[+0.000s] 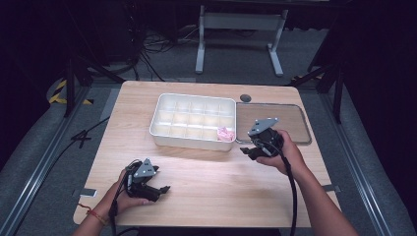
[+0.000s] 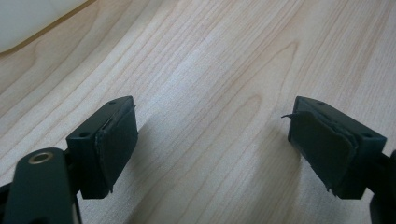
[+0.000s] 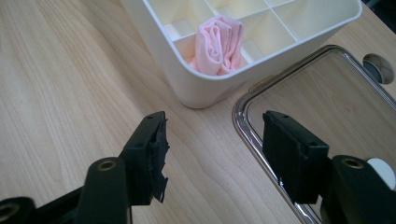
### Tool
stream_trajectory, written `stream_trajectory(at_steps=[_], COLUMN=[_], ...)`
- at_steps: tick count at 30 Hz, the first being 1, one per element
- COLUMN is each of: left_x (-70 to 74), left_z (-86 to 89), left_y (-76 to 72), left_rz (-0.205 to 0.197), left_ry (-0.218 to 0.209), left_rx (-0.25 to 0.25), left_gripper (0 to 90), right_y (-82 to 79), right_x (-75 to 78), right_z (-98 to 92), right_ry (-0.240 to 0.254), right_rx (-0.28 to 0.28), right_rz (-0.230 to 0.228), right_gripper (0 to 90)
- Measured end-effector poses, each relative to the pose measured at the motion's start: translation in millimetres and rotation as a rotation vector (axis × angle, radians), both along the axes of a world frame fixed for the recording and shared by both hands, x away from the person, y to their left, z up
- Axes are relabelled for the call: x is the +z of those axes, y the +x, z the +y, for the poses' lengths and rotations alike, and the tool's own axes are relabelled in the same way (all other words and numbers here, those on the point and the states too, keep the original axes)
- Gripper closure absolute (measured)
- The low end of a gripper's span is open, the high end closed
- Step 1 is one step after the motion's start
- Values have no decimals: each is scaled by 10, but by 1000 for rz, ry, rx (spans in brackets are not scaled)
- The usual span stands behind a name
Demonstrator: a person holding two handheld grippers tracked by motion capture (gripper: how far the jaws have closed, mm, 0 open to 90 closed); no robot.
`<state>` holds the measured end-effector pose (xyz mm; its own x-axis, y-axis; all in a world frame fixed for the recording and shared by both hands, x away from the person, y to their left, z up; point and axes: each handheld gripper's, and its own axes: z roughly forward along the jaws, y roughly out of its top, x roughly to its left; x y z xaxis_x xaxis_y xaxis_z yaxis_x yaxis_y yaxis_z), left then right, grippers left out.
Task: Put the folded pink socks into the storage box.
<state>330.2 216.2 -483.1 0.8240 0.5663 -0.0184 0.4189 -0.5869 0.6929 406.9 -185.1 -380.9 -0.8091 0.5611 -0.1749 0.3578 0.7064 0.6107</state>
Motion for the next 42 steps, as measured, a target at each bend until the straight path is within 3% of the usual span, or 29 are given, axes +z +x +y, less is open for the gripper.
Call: stream_trajectory(at_steps=[5,26,42], left_x=[-1,-1,-1], left_z=[-1,-1,-1], left_y=[-1,0,0], left_rz=[0,1,0], left_ry=[-1,-2,-1], left_rx=[1,0,0], left_gripper=[160,160,160], right_y=[-62,-301,-558], right_x=[-36,-311,-686], right_z=[-68,-344,-591], right_ry=[18,8,37], right_rx=[-13,-29,-57], right_rz=[-14,-40,-34], right_gripper=[368,325,322])
